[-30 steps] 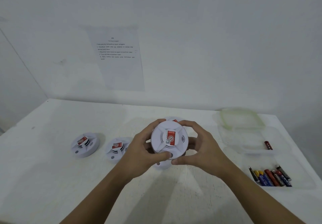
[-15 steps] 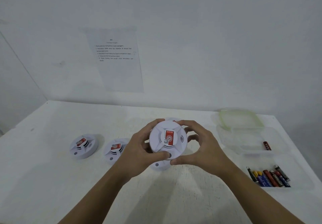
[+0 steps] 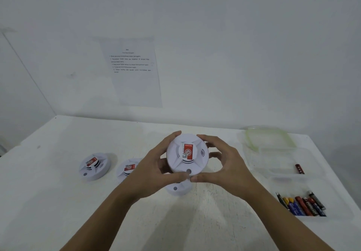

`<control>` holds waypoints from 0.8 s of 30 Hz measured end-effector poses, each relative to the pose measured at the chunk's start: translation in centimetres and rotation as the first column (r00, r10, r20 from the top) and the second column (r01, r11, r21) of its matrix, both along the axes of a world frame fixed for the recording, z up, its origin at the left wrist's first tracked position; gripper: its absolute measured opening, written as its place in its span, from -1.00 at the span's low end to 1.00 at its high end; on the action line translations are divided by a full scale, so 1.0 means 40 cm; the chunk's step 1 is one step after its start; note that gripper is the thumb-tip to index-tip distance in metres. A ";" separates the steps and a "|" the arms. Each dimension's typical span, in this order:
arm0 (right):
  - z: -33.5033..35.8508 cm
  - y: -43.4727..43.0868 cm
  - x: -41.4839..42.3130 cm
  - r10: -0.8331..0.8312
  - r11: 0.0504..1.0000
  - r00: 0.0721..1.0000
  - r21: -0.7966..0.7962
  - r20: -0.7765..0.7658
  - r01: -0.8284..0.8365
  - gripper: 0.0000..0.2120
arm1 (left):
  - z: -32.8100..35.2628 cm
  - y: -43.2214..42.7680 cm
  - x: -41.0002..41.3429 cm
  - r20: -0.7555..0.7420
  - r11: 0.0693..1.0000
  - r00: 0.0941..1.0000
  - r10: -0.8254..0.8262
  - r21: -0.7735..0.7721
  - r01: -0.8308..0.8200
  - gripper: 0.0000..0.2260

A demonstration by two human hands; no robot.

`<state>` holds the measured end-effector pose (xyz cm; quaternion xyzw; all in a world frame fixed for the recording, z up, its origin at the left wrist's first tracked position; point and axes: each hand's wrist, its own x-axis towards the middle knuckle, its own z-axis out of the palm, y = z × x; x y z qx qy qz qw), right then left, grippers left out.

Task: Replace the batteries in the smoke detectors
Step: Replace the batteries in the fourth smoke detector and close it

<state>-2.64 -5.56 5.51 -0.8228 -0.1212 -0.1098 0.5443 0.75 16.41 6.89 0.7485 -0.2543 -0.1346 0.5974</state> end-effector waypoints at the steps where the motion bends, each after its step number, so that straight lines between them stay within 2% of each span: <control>1: 0.001 0.001 0.002 0.008 1.000 1.000 0.010 -0.001 -0.008 -0.19 | 0.000 0.006 0.002 0.009 1.000 1.000 0.000 0.024 0.000 -0.19; 7: -0.007 0.012 0.031 0.027 0.999 0.998 0.037 -0.060 -0.025 -0.18 | -0.014 0.029 0.010 0.109 0.992 0.989 0.104 0.064 -0.112 -0.14; 14: -0.015 0.054 0.078 0.091 0.996 0.992 0.013 -0.083 -0.091 -0.20 | -0.017 0.062 0.022 0.141 0.964 0.957 0.254 0.044 -0.263 -0.17; 18: 0.000 0.090 0.120 0.078 0.994 0.993 -0.069 -0.090 -0.084 -0.17 | -0.015 0.115 0.057 0.186 0.947 0.938 0.292 0.083 -0.311 -0.17; 24: 0.012 0.204 0.218 0.089 0.994 0.996 -0.065 -0.011 -0.090 -0.22 | 0.008 0.224 0.165 0.288 0.928 0.918 0.273 0.174 -0.330 -0.19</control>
